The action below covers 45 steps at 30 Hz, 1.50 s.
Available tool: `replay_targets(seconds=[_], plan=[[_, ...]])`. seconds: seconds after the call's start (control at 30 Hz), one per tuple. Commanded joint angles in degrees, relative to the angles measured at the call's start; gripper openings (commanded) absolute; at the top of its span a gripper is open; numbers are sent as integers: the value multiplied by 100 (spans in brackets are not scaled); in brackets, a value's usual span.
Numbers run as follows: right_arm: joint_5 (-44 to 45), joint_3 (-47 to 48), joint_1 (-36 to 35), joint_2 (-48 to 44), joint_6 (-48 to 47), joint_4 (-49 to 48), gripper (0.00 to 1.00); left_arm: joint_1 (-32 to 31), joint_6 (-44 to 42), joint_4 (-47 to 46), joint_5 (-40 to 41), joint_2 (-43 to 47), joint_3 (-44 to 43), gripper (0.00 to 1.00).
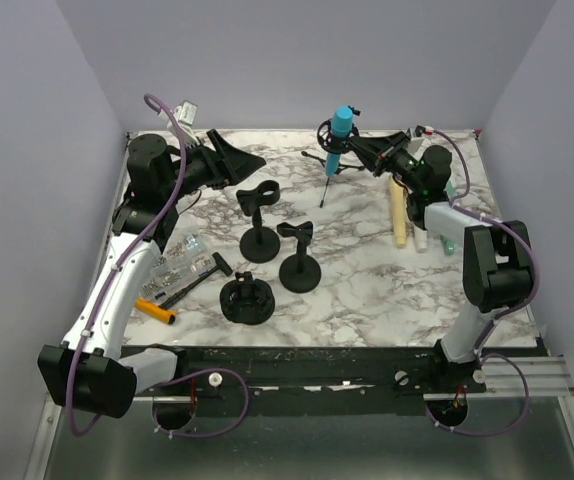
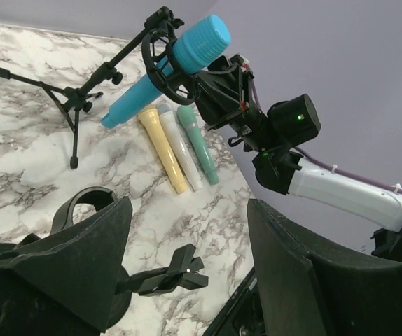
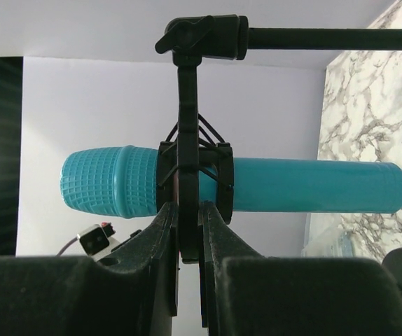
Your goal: Remove the microphone from the stand
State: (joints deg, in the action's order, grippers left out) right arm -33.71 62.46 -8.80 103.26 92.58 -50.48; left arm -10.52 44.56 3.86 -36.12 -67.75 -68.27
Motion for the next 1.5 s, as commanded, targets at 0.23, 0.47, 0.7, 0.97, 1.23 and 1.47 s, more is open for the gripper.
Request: replay_targets(seconds=[0.23,0.47,0.7,0.97,1.23,1.47], plan=[[-711,-348,115,-704,-122,202,1,-384,-208,165,326,125,-426,70],[-895,84,120,-656,-426,664,3,-661,-428,301,358,-106,-776,76],[-845,-90,122,-911,-1370,1339,36,-958,-764,722,288,-420,-1222,80],[27,-40,124,-1989,-3822,3626,90,-987,-1490,1374,293,-517,-1780,83],[1012,825,28,-2724,-5947,5392,97,-1012,-2495,1912,575,-285,-1346,84],[2588,2128,-1031,-2438,-7403,5993,97,-1031,-2934,1799,1063,-1,-932,84]])
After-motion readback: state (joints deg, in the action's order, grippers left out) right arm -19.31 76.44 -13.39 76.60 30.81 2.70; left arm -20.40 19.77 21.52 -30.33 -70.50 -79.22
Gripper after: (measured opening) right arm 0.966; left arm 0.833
